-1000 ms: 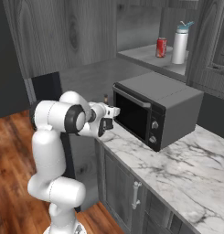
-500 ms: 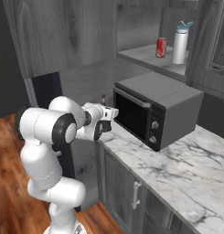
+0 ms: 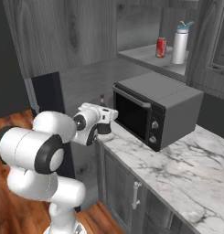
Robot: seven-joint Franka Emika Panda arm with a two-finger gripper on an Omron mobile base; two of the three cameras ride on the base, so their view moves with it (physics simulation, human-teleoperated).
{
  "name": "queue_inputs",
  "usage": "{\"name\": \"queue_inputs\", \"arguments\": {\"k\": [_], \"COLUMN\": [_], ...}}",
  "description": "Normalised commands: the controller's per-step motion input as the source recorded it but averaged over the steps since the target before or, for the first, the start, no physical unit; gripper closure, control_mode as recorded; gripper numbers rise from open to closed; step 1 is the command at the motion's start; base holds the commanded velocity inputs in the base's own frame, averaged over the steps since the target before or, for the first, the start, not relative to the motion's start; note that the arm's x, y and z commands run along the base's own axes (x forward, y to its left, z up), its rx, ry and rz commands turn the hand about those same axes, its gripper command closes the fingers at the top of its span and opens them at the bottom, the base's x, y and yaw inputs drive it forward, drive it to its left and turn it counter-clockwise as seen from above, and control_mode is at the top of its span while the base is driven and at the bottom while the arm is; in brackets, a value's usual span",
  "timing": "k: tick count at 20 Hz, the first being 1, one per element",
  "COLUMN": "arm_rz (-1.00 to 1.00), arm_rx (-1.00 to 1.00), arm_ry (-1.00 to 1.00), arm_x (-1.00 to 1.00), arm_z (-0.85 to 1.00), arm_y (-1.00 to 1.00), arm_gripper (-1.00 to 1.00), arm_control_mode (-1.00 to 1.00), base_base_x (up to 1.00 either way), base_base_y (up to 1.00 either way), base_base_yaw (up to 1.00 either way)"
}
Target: Sort all alcoholic drinks to one cabinet, and non-alcoholic drinks to the other.
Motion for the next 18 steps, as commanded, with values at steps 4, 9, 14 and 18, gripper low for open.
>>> {"name": "queue_inputs", "arguments": {"k": [4, 9, 14, 18], "arm_rz": [-0.05, -0.03, -0.02, -0.01], "arm_rx": [0.0, 0.0, 0.0, 0.0], "arm_ry": [-0.04, -0.03, -0.05, -0.05], "arm_x": [-0.54, -0.52, -0.53, -0.53], "arm_z": [0.39, 0.42, 0.44, 0.44], "arm_y": [0.0, 0.0, 0.0, 0.0], "arm_gripper": [1.0, 1.0, 1.0, 1.0], "arm_control_mode": [-1.0, -1.0, -1.0, -1.0], "base_base_x": [0.0, 0.0, 0.0, 0.0], "base_base_y": [0.0, 0.0, 0.0, 0.0], "base_base_yaw": [0.0, 0.0, 0.0, 0.0]}}
